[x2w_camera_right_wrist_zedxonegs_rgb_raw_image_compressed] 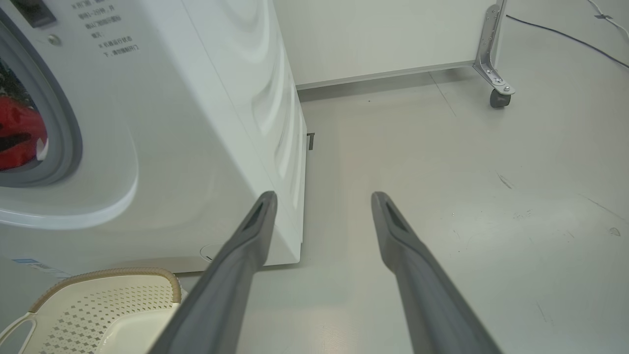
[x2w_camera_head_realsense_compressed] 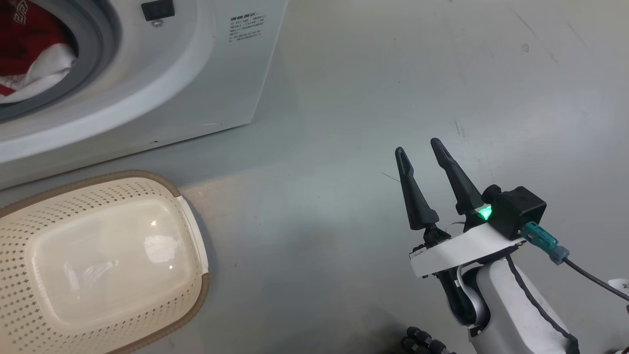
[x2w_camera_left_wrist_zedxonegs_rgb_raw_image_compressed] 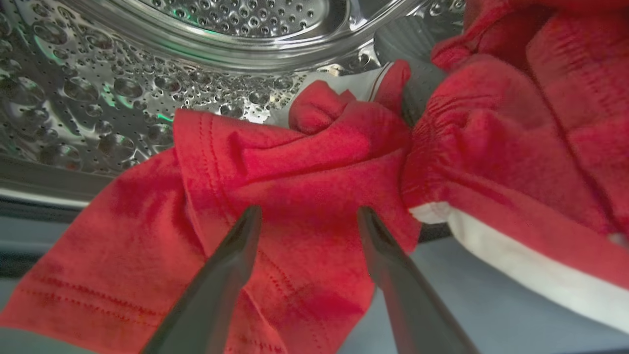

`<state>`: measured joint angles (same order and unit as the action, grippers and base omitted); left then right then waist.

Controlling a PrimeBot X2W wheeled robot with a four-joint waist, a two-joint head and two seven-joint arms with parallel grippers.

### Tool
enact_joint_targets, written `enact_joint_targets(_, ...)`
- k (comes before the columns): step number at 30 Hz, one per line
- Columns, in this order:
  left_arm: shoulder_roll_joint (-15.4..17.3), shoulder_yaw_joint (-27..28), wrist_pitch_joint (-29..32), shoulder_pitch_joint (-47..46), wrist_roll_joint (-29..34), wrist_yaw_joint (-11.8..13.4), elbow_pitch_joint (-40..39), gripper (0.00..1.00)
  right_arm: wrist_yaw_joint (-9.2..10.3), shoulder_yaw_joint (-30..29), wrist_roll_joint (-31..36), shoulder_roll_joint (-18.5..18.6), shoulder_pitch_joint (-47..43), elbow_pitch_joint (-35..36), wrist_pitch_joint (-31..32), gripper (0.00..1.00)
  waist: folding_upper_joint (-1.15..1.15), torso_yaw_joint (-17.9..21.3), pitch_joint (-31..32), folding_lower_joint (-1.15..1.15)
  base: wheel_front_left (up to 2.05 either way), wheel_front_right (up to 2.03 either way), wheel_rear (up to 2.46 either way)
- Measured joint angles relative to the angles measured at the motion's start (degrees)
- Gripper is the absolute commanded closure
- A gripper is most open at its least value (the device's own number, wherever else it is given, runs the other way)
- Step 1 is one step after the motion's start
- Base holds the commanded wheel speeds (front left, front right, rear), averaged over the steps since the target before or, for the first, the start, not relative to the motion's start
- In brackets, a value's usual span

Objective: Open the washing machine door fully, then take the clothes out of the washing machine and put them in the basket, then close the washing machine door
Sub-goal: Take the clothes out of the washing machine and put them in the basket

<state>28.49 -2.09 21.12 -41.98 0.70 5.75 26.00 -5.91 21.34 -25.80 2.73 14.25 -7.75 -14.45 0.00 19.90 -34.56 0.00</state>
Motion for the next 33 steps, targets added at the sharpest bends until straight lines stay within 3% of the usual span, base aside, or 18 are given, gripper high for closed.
enact_joint_targets(12,1.99,-2.08,4.34,-5.42,5.27,0.36,4.12,0.00,0.56,0.87,-1.42,-0.01,1.05,0.01,0.00,0.00,0.00,-0.23,-0.74,0.00,0.00,0.00,0.00)
enact_joint_targets(31,2.20,-3.65,10.92,-11.01,5.81,-0.18,8.69,0.02,1.40,1.69,-2.25,-0.01,2.15,0.01,0.00,0.00,0.00,0.14,-2.35,0.00,0.00,0.00,0.00)
enact_joint_targets(32,2.01,-3.53,11.20,-11.24,5.75,-0.18,8.79,0.50,1.49,1.70,-2.35,-0.01,2.29,0.01,0.00,0.00,0.00,0.15,-2.40,0.00,0.00,0.00,0.00)
enact_joint_targets(33,1.79,-3.46,11.37,-11.48,5.60,-0.18,8.90,0.79,1.51,1.70,-2.35,-0.01,2.42,0.01,0.00,0.00,0.00,0.16,-2.44,0.00,0.00,0.00,0.00)
